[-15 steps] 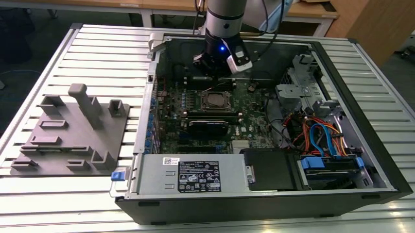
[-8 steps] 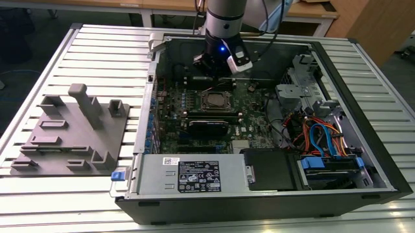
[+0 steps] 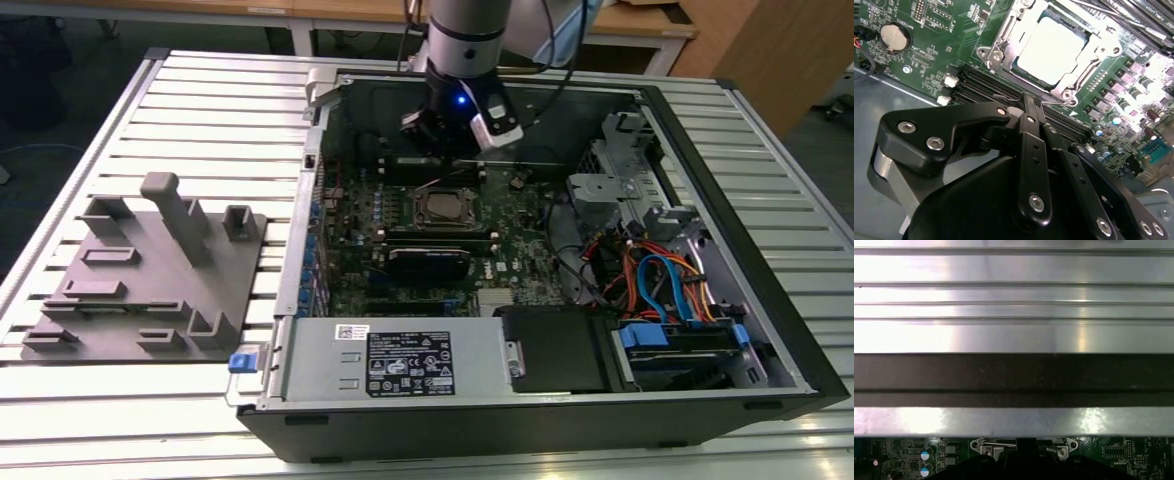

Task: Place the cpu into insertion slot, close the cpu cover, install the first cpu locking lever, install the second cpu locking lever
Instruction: 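Install the first cpu locking lever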

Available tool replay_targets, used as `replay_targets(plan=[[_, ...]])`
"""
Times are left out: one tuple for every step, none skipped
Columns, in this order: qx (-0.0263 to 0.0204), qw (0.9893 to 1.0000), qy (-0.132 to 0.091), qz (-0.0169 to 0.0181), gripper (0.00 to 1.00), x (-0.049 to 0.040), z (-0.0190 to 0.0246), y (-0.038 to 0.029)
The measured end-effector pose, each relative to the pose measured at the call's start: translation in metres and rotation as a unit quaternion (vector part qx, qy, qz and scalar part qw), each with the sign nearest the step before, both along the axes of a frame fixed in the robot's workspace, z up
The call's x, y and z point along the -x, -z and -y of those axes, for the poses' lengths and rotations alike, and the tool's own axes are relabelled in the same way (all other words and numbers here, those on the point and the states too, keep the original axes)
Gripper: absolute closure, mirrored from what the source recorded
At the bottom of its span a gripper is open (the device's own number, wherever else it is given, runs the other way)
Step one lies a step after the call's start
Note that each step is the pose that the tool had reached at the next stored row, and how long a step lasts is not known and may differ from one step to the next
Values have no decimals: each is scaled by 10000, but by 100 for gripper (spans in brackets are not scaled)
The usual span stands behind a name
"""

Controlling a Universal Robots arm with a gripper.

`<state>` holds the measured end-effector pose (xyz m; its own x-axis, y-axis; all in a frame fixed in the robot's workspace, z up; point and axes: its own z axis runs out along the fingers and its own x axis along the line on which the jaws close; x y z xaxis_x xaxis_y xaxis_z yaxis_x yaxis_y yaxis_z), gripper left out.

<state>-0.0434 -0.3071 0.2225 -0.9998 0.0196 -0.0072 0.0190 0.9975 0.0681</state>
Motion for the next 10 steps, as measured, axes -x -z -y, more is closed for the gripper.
replay_targets(plan=[[0,10000,0,0,89,-9,-3,0],[0,10000,0,0,89,-17,-7,1],[0,10000,0,0,89,-25,-12,1],[0,10000,0,0,89,-32,-16,2],[0,10000,0,0,89,-39,-20,3],[-1,10000,0,1,89,-45,-23,5],[-1,10000,0,1,89,-52,-26,8],[-2,10000,0,1,89,-60,-28,12],[-1,10000,0,1,89,-69,-30,17],[0,10000,-1,0,89,-77,-32,22]])
